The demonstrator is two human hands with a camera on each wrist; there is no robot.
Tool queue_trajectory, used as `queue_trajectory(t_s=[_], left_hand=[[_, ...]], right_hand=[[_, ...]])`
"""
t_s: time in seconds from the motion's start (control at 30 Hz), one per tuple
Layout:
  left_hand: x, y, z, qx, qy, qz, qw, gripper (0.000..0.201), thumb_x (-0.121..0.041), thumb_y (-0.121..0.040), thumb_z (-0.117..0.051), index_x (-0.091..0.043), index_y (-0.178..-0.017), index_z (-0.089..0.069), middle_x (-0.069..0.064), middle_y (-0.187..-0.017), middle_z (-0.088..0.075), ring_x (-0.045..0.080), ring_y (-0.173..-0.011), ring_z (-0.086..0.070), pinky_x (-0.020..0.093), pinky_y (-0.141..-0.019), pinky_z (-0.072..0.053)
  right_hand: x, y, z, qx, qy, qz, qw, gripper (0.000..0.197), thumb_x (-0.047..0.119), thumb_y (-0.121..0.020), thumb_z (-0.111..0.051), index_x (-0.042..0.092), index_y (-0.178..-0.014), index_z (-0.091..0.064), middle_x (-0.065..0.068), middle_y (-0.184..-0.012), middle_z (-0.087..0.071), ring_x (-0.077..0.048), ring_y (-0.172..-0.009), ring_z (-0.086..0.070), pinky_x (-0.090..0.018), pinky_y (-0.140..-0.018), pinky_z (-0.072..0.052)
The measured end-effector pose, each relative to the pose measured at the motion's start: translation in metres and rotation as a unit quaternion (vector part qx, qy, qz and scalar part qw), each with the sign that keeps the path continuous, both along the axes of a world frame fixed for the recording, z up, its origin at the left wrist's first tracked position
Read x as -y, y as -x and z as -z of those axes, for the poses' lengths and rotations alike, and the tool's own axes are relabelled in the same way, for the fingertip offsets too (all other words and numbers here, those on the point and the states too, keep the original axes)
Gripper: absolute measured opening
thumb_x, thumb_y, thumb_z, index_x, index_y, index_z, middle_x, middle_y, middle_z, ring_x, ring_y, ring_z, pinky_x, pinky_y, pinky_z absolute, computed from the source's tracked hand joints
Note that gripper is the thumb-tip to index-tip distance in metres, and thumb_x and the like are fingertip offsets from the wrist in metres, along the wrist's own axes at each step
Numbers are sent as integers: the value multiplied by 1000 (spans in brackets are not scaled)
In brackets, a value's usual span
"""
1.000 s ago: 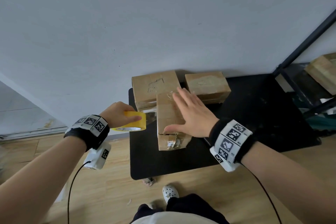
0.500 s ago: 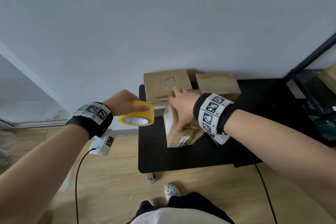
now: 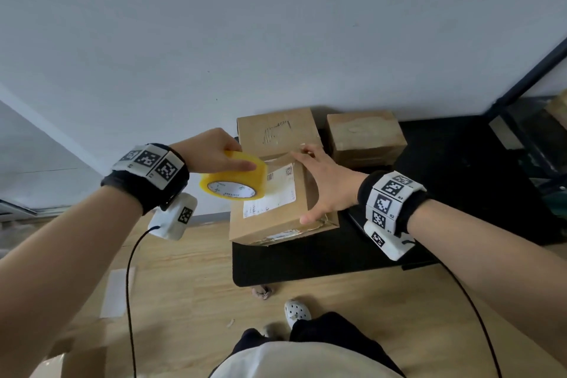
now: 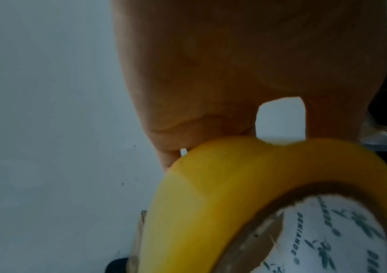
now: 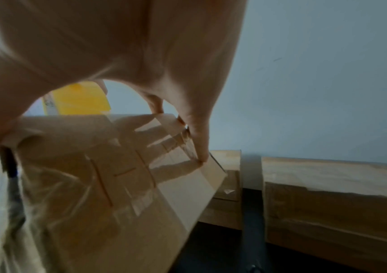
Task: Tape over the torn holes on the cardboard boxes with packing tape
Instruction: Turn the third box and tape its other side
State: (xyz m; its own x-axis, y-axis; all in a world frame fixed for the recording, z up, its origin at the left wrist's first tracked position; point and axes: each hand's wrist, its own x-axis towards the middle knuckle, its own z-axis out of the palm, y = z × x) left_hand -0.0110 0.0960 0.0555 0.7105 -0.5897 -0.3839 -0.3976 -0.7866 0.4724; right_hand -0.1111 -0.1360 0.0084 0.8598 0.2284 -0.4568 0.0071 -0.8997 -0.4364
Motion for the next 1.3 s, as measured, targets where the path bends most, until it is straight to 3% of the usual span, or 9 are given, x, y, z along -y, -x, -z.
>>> queue_trajectory(t_s=[0.1,0.23,0.33,0.53,0.77,1.0,1.1,1.23,1.3], left_hand=[[16,3,8,-26,-3,29,999,67,-69,-58,-50,-5,-73,-61,3,-66,-54,16,-61,-48,29,-60,-38],[42,8,18,-38,2,51,998,39,-49,-82,-61,-15,-65,-54,-3,-61,-46,12,-57,-43,23,-55,-32],[55,9,22,-50,1,56,997,34,-47,-83,-61,-22,-62,-52,-6,-61,-47,9,-58,-44,23,-57,-32],[71,14,31,-62,-18,75,995,32,-40,-89,-58,-8,-90,-65,0,-79,-58,9,-68,-51,17,-61,-39],[69,11,37,-93,-13,35,995,39,-53,-81,-61,-16,-70,-56,-4,-67,-50,11,-64,-47,22,-61,-35],[50,9,39,-210,89,-55,972,43,-34,-68,-55,-2,-93,-64,4,-89,-58,18,-87,-52,28,-82,-38],[46,12,41,-199,80,-42,976,34,-40,-70,-58,-7,-69,-53,-1,-68,-43,13,-67,-40,27,-65,-30],[34,8,37,-147,16,-4,989,65,-64,-62,-59,0,-75,-60,-2,-66,-47,10,-62,-42,20,-60,-31],[18,3,31,-134,-37,-6,990,42,-58,-69,-63,-17,-64,-61,-13,-57,-50,4,-57,-44,15,-57,-32]], right_hand=[[15,2,6,-17,17,-9,1000,136,45,-56,-88,25,-151,8,5,-155,14,-25,-146,-6,-42,-117,-23],[30,7,21,-49,43,-12,998,139,41,-59,-88,22,-151,14,1,-156,15,-25,-145,-10,-39,-116,-25],[39,9,39,-63,38,-1,997,140,39,-58,-89,23,-150,16,4,-156,17,-24,-146,-12,-38,-115,-28],[41,18,69,-76,-2,23,997,143,37,-56,-90,26,-149,18,8,-155,20,-22,-146,-13,-38,-114,-29],[38,13,73,-7,37,-50,998,147,54,-52,-87,17,-151,16,1,-156,26,-17,-145,17,-30,-111,6],[27,10,78,27,34,-83,996,141,70,-56,-75,19,-151,15,1,-158,22,-13,-144,20,-28,-114,14],[28,13,78,30,12,-70,997,137,70,-59,-74,20,-152,14,3,-158,20,-11,-145,17,-22,-110,13],[29,15,79,27,4,-39,999,138,67,-57,-77,22,-152,11,8,-159,15,-8,-145,12,-22,-111,8],[28,15,78,26,3,-36,999,138,65,-56,-79,21,-152,9,8,-159,14,-8,-145,11,-22,-110,7]])
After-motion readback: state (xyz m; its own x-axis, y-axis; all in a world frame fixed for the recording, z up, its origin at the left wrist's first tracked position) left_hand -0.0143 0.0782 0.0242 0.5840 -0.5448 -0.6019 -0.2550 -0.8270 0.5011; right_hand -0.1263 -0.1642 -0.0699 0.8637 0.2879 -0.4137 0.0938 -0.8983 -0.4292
